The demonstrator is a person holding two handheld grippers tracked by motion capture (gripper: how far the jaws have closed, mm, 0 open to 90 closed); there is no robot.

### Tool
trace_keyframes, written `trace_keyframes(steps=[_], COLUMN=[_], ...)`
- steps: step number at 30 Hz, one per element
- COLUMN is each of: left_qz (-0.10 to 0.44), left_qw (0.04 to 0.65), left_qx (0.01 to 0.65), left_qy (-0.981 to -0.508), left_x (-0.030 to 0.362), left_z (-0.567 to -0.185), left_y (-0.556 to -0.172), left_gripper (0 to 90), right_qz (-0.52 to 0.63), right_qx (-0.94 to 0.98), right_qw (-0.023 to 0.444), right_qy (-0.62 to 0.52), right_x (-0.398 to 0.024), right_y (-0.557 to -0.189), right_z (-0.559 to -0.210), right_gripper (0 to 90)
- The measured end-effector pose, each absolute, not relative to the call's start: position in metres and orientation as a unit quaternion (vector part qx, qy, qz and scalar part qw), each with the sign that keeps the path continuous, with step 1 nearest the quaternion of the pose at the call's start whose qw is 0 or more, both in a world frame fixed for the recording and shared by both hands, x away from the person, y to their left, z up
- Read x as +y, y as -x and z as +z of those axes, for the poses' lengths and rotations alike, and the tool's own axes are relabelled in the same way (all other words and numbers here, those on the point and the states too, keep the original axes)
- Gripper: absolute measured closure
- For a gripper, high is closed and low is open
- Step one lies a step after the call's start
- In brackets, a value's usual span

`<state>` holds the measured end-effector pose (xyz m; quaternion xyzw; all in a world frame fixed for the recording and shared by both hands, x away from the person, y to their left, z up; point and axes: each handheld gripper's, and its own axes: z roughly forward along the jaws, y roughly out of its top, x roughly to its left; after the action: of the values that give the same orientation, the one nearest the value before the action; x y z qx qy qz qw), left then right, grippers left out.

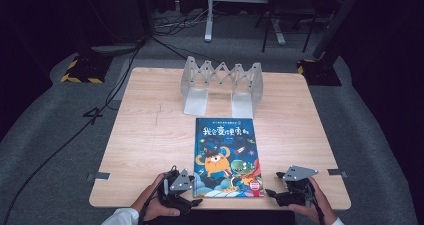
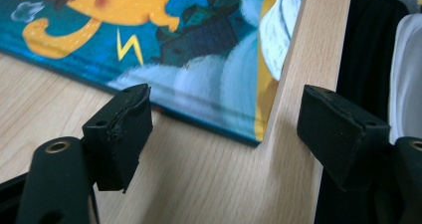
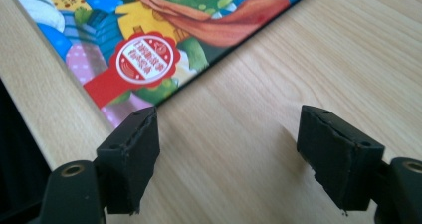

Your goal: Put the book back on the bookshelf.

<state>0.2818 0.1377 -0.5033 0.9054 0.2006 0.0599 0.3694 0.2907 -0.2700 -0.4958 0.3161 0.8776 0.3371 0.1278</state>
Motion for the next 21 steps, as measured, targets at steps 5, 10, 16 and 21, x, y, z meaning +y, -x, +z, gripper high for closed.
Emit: trace_keyframes(steps=[5, 10, 16, 21], left_qz=[0.074, 0.081, 0.096, 0.108], left_qw=[0.363, 0.366, 0.363, 0.355], left_qx=[0.220, 0.226, 0.264, 0.287], left_qy=[-0.903, -0.899, -0.888, -0.883], left_x=[0.154, 0.165, 0.169, 0.148], left_z=[-0.503, -0.504, -0.505, -0.505], left_y=[-0.282, -0.286, -0.298, -0.300], left_gripper=[21.8, 20.9, 18.9, 14.5], right_qz=[0.321, 0.257, 0.226, 0.157], right_qx=[0.889, 0.911, 0.923, 0.949], right_qw=[0.119, 0.119, 0.097, 0.053], right_qy=[-0.305, -0.299, -0.297, -0.267], right_x=[-0.272, -0.261, -0.249, -0.228], right_y=[-0.282, -0.278, -0.281, -0.289], right_z=[-0.492, -0.481, -0.476, -0.467], right_gripper=[28.1, 32.7, 42.5, 57.2])
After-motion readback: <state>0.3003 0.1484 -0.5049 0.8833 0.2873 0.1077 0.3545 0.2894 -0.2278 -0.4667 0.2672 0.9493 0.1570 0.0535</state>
